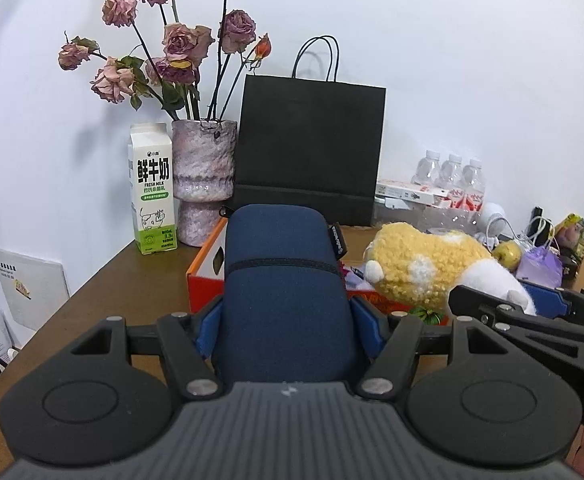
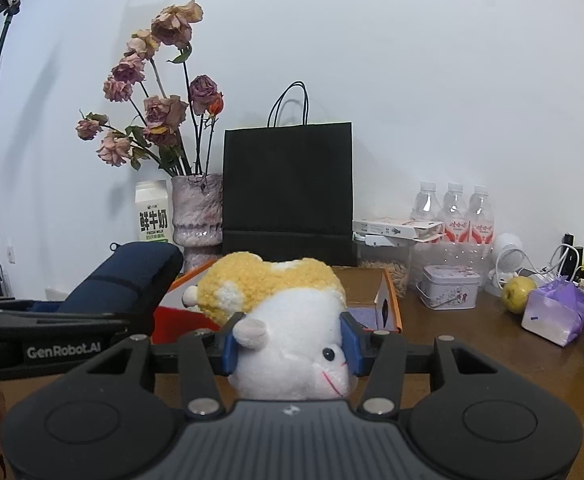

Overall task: Organize objects
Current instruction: 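Carry the navy case and plush toy over the red box with both tools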

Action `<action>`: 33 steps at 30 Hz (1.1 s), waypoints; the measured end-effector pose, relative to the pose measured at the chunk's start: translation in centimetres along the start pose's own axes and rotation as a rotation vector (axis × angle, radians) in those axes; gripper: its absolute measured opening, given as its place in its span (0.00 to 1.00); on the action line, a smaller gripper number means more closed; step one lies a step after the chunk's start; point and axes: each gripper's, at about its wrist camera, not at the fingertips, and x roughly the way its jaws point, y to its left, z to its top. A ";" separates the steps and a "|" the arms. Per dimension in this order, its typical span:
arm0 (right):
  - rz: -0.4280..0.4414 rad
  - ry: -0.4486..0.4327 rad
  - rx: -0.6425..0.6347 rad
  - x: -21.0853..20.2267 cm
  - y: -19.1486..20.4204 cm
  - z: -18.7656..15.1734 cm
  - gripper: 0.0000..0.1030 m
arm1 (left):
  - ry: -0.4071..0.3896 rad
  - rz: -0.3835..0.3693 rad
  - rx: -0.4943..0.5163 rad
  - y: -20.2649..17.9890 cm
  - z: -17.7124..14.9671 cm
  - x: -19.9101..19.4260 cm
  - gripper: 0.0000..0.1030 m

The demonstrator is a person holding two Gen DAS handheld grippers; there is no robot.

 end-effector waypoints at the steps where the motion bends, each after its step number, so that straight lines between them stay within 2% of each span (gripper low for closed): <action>1: 0.000 -0.001 0.003 0.3 0.0 0.2 0.47 | -0.001 0.001 -0.003 0.0 0.2 0.3 0.66; 14: -0.006 -0.027 0.057 4.7 -0.5 1.8 0.47 | -0.034 0.027 -0.034 -0.4 2.6 4.1 0.66; 33: -0.015 -0.043 0.042 9.9 -1.8 3.4 0.47 | -0.045 0.044 -0.048 0.2 4.6 9.3 0.66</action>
